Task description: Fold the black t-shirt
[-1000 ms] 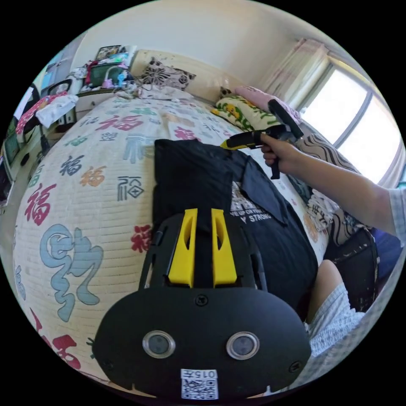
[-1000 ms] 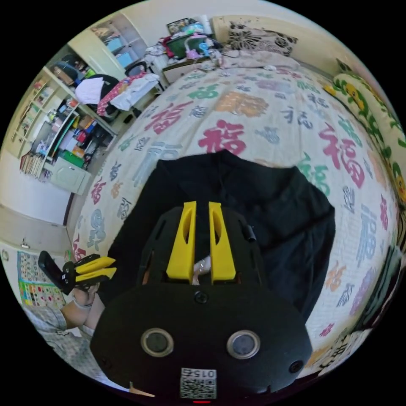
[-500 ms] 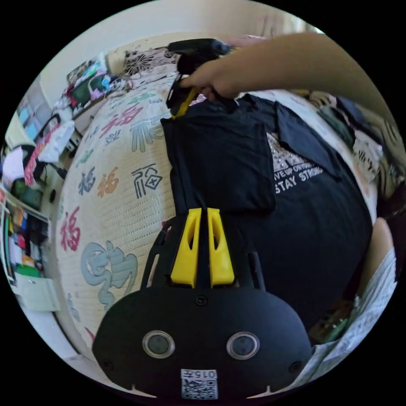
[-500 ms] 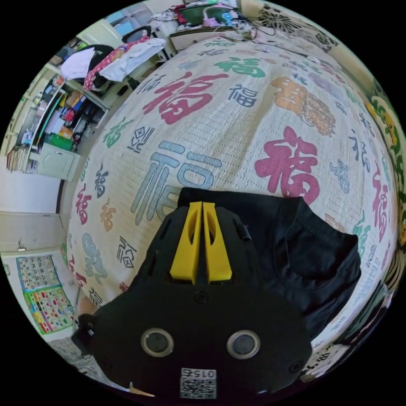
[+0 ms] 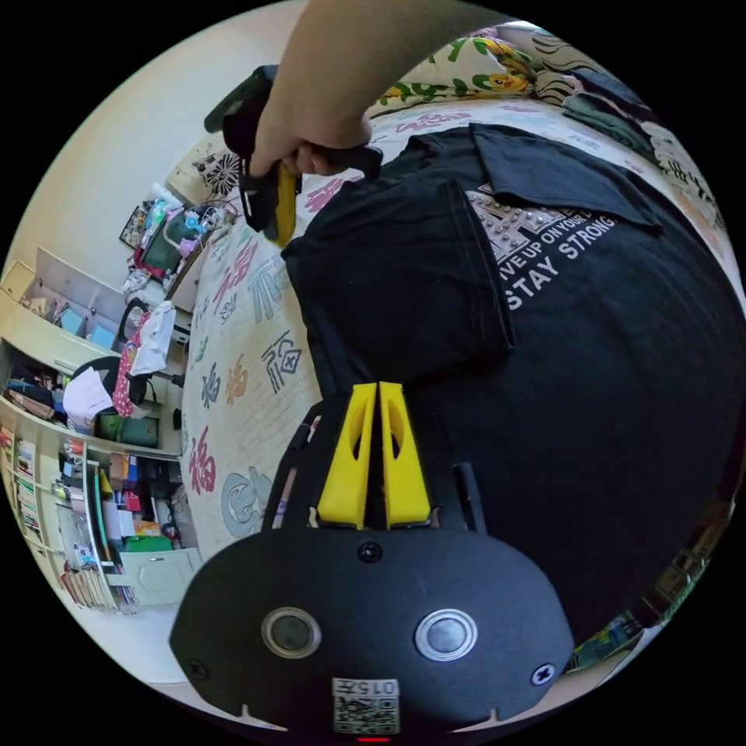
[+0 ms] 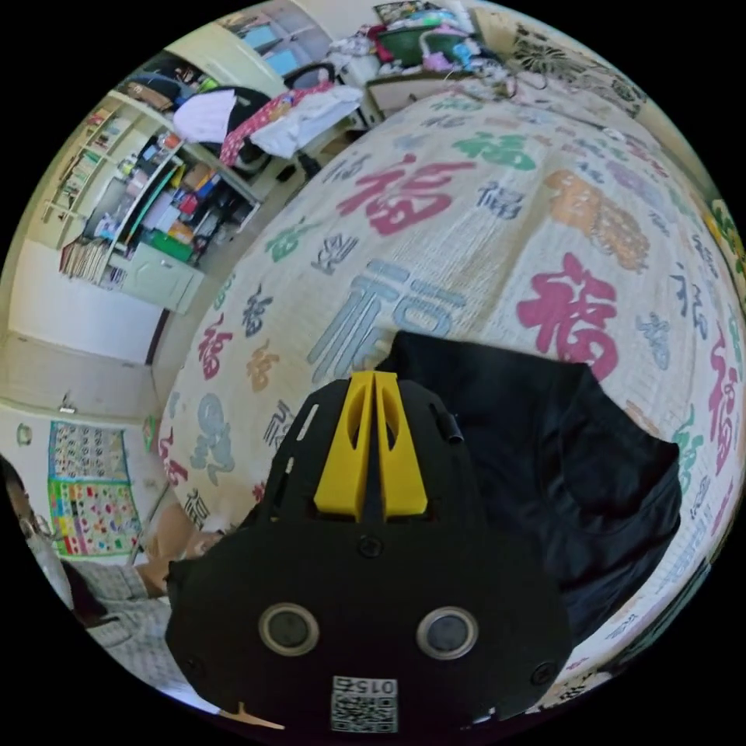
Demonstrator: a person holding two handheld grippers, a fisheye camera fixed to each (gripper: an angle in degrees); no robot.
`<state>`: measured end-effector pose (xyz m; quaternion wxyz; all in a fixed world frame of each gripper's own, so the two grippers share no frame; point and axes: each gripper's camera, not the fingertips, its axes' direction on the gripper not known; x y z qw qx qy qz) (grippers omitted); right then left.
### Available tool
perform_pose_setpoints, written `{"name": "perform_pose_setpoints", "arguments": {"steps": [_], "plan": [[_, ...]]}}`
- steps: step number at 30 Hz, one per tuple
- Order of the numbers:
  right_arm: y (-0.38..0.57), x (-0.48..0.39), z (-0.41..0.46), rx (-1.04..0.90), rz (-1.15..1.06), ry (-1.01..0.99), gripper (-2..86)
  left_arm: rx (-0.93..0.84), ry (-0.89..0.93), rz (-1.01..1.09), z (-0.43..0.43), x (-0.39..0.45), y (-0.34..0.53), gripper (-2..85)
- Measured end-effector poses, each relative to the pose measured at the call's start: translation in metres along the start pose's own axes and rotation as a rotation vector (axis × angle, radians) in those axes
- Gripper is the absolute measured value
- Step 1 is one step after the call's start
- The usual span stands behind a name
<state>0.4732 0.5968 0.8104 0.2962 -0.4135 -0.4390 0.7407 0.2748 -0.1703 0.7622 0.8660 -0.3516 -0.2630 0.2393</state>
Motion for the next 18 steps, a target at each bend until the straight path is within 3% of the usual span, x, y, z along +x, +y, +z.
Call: {"name": "perform_pose_setpoints", "arguments": {"steps": [2,9,14,18], "plan": [[0.006,0.000,0.015,-0.096,0.038,0.058,-0.8,-0.009,-0.046,0.031,-0.004,0.008,-0.004,0.3],[0.042,0.009,-0.014,-0.029,0.119,0.003,-0.6,-0.028,-0.203,0.134,-0.011,0.031,-0.014,0.6],[0.095,0.025,-0.066,0.027,0.096,0.116,-0.5,-0.011,-0.128,0.074,-0.017,0.010,-0.014,2.8],[0.159,0.068,-0.121,0.123,0.163,0.132,0.3,0.029,0.031,-0.129,-0.028,-0.049,-0.011,8.7]]}}
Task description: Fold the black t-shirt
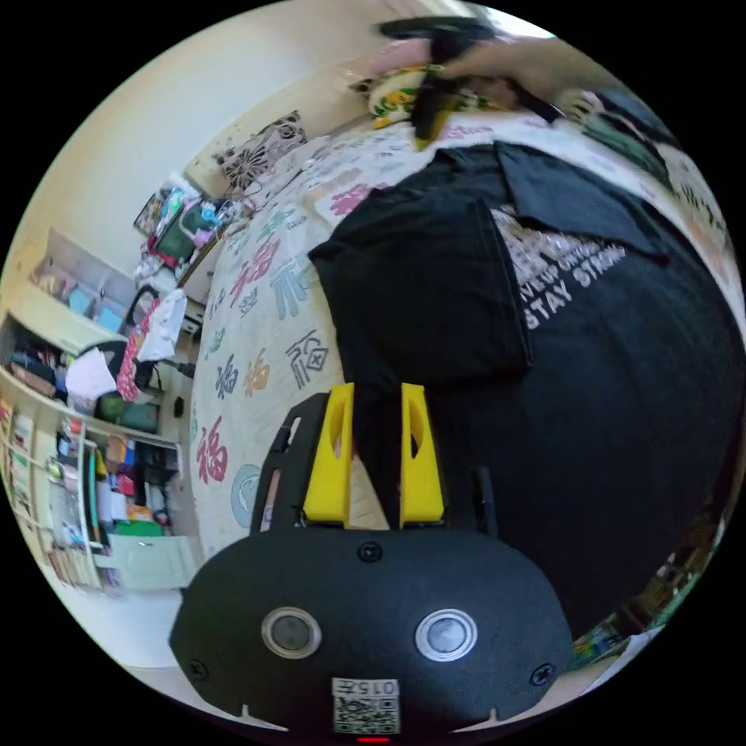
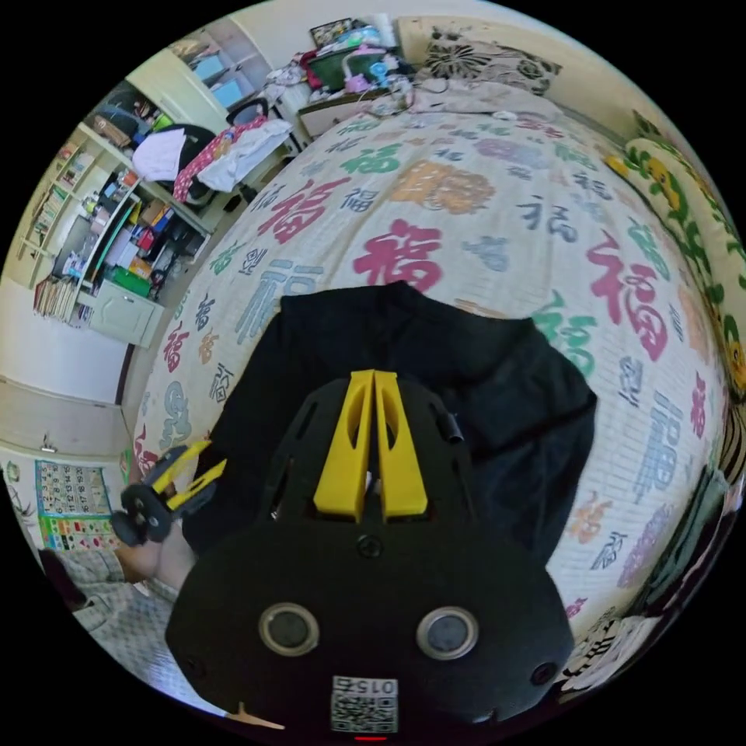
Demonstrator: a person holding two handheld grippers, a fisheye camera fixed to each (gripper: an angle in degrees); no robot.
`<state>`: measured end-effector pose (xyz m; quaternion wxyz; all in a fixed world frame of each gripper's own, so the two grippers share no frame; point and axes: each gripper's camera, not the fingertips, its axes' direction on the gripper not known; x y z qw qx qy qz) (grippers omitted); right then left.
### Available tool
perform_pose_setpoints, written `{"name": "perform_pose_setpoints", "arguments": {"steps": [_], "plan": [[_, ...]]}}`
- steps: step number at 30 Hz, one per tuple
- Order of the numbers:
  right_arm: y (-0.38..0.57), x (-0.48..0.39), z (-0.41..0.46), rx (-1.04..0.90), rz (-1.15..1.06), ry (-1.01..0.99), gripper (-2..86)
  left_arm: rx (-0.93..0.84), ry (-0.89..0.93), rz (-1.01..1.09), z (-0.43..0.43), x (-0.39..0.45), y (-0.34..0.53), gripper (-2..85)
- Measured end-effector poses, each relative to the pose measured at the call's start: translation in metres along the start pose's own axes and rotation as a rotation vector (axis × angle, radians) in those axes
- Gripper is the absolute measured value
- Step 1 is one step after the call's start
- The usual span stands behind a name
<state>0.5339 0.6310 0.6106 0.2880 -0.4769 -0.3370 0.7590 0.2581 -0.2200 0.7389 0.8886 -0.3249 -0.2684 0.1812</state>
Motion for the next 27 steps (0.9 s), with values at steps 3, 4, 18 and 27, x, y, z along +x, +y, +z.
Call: {"name": "perform_pose_setpoints", "arguments": {"steps": [3,4,18,27], "plan": [[0.032,0.047,-0.036,0.074,0.066,0.009,2.7,0.078,0.082,-0.119,-0.013,-0.052,-0.011,8.9],[0.037,0.056,-0.041,0.082,0.077,0.014,3.6,0.134,0.141,-0.154,-0.014,-0.073,-0.021,8.6],[0.068,0.149,-0.011,-0.037,0.071,0.125,15.6,-0.043,0.535,-0.087,0.123,-0.131,-0.236,11.0],[0.124,0.168,-0.002,-0.100,-0.014,0.019,1.4,-0.189,0.562,-0.045,0.156,-0.140,-0.232,2.5]]}}
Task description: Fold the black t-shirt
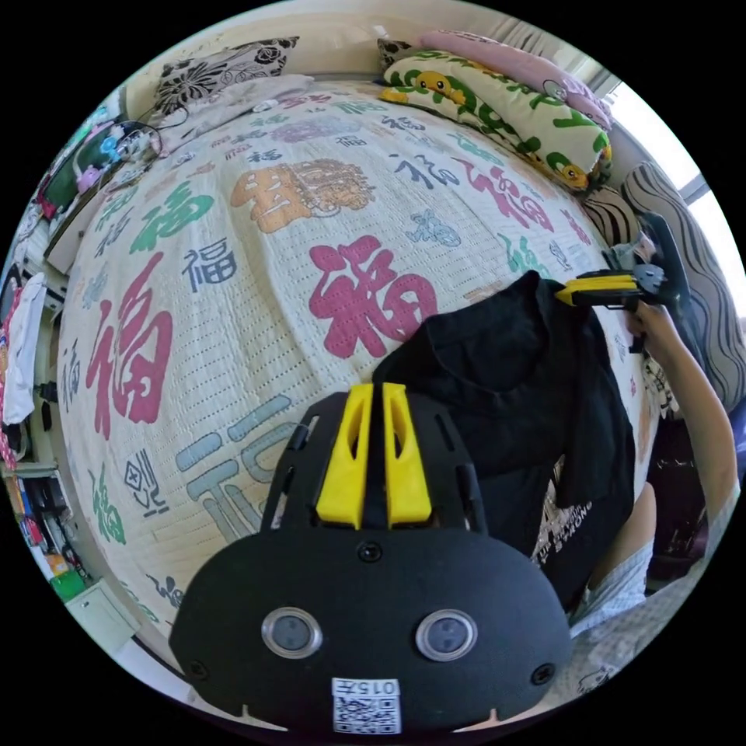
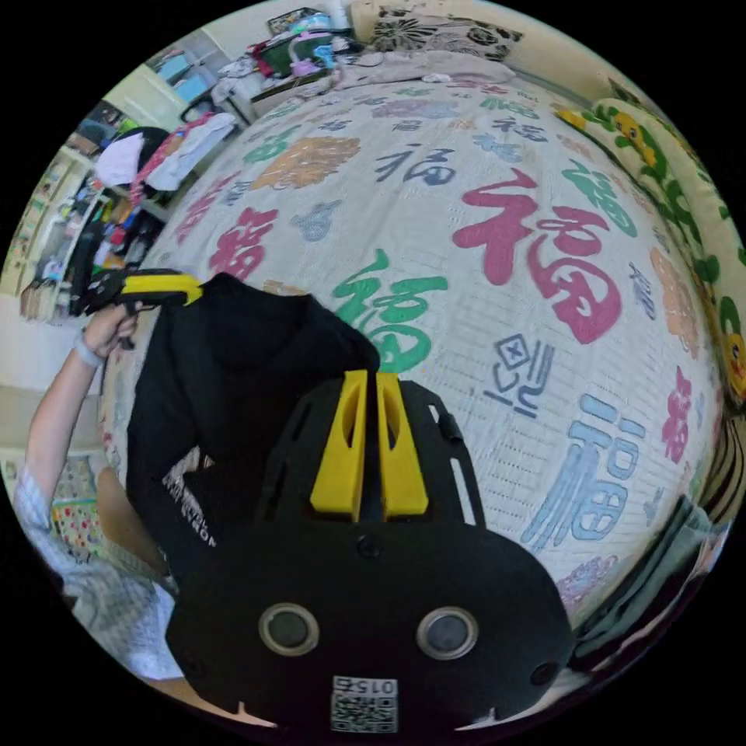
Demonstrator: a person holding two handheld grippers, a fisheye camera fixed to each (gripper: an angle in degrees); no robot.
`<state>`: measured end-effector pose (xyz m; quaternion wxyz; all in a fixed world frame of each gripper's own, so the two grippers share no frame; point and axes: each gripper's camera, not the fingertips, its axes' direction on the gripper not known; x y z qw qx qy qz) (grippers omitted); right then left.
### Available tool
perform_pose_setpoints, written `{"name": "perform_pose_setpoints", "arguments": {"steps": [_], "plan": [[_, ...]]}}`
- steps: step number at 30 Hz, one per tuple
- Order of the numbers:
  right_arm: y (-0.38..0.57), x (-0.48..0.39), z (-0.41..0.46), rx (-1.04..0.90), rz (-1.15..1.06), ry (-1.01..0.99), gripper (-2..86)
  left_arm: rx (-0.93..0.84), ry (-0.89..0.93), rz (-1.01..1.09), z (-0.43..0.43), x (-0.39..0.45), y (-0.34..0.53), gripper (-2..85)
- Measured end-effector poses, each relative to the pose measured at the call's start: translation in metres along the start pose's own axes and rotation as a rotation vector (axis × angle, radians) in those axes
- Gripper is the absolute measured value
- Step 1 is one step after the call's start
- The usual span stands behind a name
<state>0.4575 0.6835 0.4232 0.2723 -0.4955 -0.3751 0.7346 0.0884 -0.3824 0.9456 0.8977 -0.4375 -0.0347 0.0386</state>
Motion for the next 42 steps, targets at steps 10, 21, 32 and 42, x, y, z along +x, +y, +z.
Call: {"name": "perform_pose_setpoints", "arguments": {"steps": [10,21,32,42], "plan": [[0.144,-0.035,-0.088,0.242,-0.154,-0.077,-0.6,0.296,0.053,0.224,-0.115,0.044,0.129,0.6],[0.451,-0.142,-0.082,0.130,-0.239,-0.157,-0.5,0.211,0.168,0.233,-0.114,0.158,0.357,0.5],[0.553,-0.161,0.023,-0.099,-0.168,-0.001,3.6,-0.107,0.043,0.211,-0.031,0.205,0.411,0.4],[0.545,-0.146,0.008,-0.012,-0.134,-0.014,0.4,0.002,0.102,0.099,-0.035,0.187,0.394,0.1]]}}
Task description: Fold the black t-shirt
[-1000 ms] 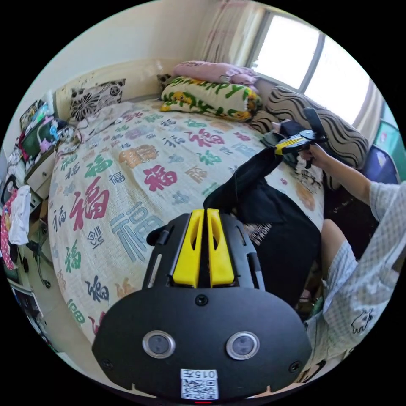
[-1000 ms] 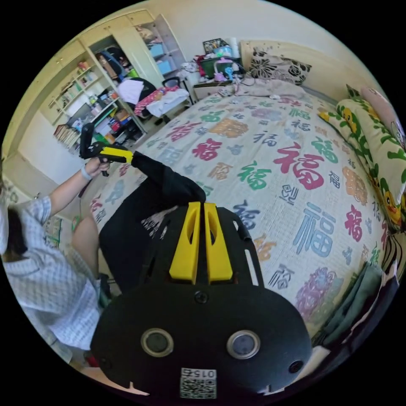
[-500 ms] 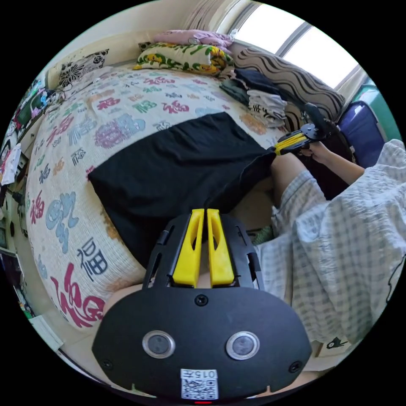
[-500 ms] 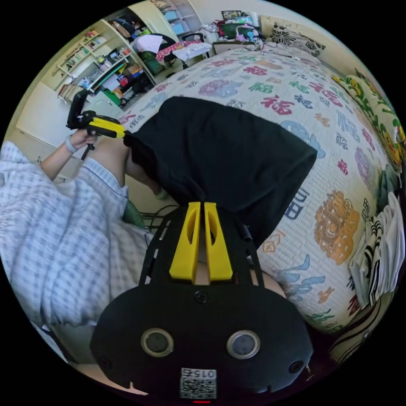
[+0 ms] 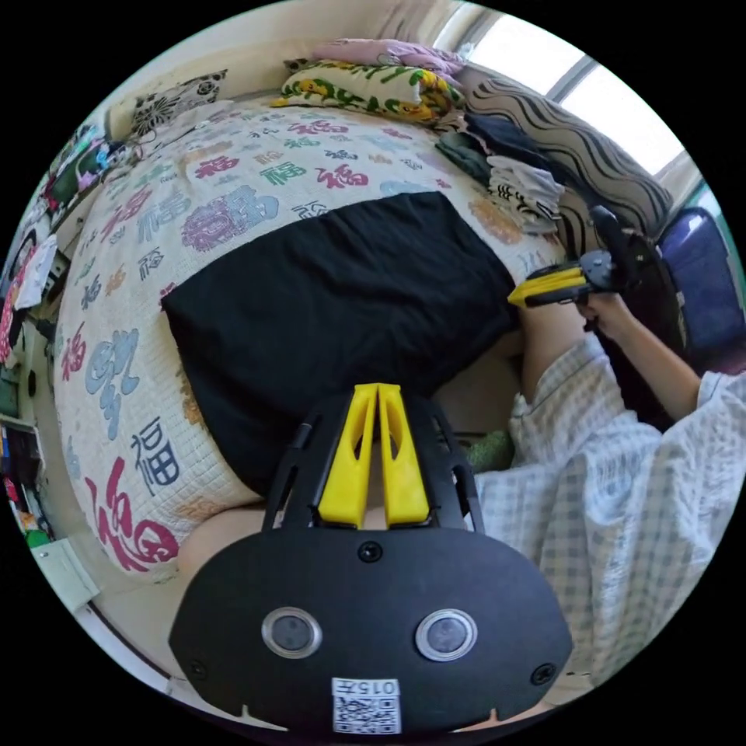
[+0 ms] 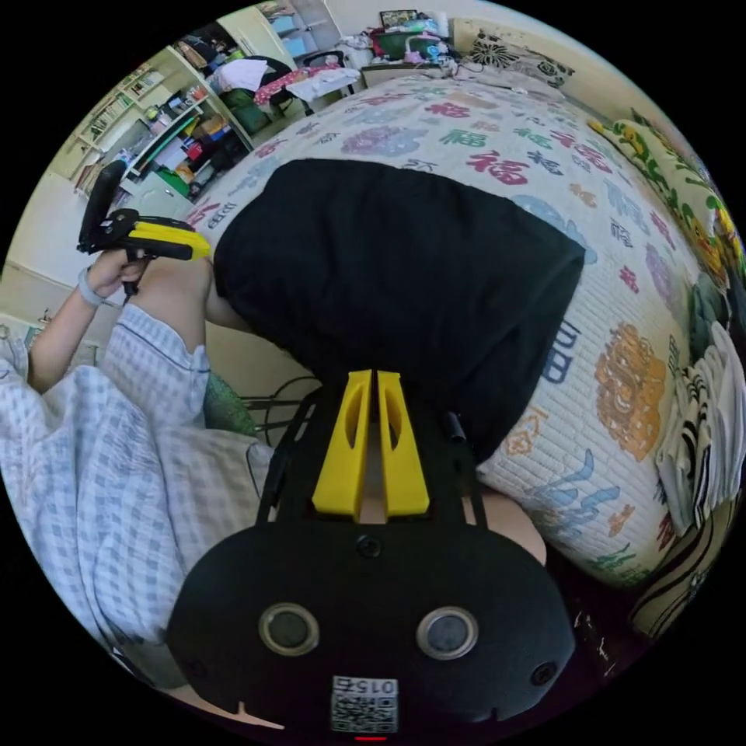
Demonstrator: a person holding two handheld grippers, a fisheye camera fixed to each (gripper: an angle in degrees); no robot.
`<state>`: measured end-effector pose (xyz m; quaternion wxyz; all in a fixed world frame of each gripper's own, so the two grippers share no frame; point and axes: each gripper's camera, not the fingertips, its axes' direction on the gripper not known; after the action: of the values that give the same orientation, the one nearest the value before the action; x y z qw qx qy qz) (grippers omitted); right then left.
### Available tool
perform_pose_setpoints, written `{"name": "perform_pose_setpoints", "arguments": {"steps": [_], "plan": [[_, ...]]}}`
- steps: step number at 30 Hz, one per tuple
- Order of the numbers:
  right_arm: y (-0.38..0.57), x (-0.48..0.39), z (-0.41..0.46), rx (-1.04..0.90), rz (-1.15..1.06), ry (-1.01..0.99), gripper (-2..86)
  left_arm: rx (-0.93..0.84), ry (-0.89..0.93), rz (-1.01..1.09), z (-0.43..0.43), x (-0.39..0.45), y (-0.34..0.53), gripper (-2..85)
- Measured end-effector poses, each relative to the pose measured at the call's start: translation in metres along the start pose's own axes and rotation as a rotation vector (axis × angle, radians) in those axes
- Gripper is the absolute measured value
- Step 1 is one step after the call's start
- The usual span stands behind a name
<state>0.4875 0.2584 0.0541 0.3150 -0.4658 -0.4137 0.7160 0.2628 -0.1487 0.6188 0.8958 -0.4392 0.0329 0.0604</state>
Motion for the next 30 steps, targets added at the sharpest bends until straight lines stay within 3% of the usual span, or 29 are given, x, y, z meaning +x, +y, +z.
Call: {"name": "perform_pose_setpoints", "arguments": {"steps": [5,8,12,16,20,25,30], "plan": [[-0.038,0.016,0.050,-0.210,-0.016,-0.037,-0.4,-0.207,0.001,-0.175,0.063,-0.044,-0.010,0.2],[-0.049,0.044,0.054,-0.302,0.034,-0.161,-0.3,-0.226,0.141,-0.237,0.065,-0.073,-0.006,0.5],[-0.045,0.102,-0.005,-0.086,0.130,-0.271,1.5,0.039,0.262,-0.330,0.015,-0.127,0.008,3.4],[-0.050,0.178,-0.055,0.103,0.309,-0.255,6.1,0.294,0.188,-0.566,-0.023,-0.205,0.019,8.5],[-0.075,0.249,-0.079,0.218,0.469,-0.250,9.7,0.325,0.249,-0.686,-0.014,-0.258,0.009,9.6],[-0.113,0.302,-0.070,0.184,0.568,-0.345,10.3,0.238,0.314,-0.790,0.025,-0.306,-0.012,9.2],[-0.136,0.339,-0.074,0.090,0.606,-0.361,3.7,0.214,0.400,-0.794,0.045,-0.329,-0.014,2.7]]}}
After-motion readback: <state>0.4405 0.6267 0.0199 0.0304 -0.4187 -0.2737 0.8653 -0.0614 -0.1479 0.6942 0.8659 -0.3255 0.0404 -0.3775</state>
